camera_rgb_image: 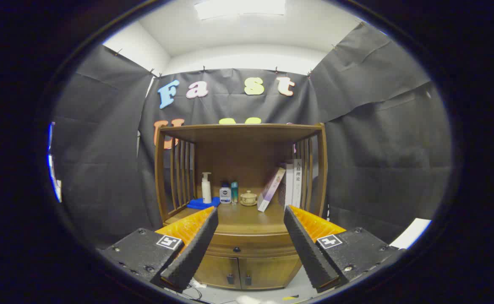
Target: Pull open the drawer, take out the items inside it, and place them on the countertop above the cabinet.
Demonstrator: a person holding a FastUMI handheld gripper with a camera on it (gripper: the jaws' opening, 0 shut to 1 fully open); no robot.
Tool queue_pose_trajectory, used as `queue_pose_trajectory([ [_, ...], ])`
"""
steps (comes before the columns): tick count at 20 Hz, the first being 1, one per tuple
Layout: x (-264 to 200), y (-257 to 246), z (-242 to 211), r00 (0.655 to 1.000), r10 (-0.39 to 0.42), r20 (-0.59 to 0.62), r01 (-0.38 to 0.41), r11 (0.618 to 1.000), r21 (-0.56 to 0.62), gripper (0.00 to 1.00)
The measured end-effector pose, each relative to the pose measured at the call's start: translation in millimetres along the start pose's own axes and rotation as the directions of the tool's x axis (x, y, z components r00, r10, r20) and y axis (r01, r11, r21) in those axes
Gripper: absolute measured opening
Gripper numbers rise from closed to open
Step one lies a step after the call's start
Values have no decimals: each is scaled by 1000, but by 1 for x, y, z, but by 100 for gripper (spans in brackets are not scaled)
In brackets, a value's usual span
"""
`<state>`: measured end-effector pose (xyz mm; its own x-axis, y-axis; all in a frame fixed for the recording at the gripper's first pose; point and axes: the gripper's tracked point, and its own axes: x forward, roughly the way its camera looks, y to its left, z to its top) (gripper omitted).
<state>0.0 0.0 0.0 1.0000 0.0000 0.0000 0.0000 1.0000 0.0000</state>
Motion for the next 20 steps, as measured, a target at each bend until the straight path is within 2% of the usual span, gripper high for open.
queue_pose_trajectory([
  [14, 4, 2, -2, 1000, 4, 3, -4, 1000, -3, 100],
  [20, 23, 2, -25, 1000, 2, -10, -1, 1000, 14, 100],
])
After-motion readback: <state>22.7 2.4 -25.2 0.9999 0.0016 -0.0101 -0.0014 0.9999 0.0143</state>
